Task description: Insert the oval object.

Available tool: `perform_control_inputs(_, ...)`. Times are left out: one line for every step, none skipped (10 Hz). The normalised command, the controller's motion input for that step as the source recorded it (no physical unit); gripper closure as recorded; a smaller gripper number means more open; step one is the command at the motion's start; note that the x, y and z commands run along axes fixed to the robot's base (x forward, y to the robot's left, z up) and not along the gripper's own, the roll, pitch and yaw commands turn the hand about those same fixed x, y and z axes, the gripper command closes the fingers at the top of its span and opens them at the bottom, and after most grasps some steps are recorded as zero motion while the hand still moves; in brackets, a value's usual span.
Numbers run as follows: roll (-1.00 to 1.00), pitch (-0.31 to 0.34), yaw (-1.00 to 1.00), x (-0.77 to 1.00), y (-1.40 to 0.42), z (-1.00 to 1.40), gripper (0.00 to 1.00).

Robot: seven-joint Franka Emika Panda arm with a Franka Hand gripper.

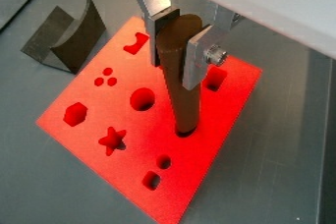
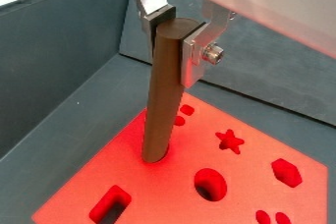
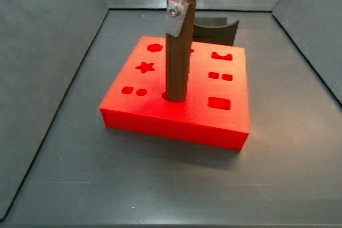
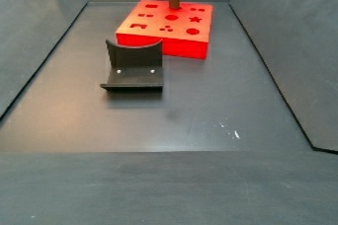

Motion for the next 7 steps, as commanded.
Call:
perform_control_inputs(0.09,0.01,0.07,-0.02,0.0,-0.27,1.0)
perform_control_inputs(0.13,0.016,0.21,0.0,0.0,-0.26,1.0)
perform_control_inputs(0.14,0.016,0.29,0.0,0.0,-0.26,1.0)
perform_control_inputs(0.09,0.0,0.3,0.0,0.0,-0.2,1.0)
perform_control_inputs(0.0,0.0,0.14,-0.03,0.0,-0.11,1.0)
perform_control_inputs(0.0,0.0,0.0,-0.03,0.0,0.0,1.0)
perform_control_inputs(0.0,0.0,0.0,-0.23,0.0,0.0,1.0)
